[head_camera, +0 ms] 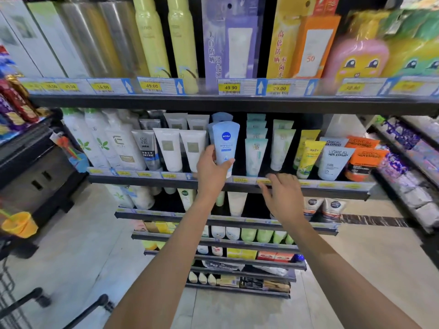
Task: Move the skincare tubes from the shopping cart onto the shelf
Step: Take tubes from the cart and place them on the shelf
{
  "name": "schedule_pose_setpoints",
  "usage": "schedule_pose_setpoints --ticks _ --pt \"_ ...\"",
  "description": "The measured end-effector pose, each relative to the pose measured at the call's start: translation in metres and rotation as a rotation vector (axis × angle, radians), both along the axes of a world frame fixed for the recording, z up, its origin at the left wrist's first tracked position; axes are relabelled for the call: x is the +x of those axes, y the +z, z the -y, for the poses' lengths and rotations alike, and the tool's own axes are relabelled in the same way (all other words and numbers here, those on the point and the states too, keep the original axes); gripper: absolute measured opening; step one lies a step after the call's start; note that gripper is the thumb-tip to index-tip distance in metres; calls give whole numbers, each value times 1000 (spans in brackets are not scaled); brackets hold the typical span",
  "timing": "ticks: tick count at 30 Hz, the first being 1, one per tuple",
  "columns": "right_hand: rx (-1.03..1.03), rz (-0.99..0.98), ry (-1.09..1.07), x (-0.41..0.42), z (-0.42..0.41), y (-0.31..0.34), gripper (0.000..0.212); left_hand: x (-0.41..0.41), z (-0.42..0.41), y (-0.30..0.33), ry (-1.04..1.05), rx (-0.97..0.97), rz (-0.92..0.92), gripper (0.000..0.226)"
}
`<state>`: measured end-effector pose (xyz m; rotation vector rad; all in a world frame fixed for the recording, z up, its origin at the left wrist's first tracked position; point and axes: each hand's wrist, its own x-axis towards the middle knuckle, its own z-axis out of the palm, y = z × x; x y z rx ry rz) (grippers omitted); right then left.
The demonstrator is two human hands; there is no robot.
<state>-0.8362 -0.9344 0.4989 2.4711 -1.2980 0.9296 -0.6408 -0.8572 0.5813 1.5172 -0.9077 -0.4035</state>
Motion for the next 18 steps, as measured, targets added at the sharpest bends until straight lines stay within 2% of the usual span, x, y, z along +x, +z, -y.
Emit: schedule_pose_setpoints --ticks 11,18 --pt "-1 15 8 0 4 -7 34 2 13 -5 73 43 11 45" --pt "-20 16 9 1 6 -9 33 5 22 -15 83 154 138 43"
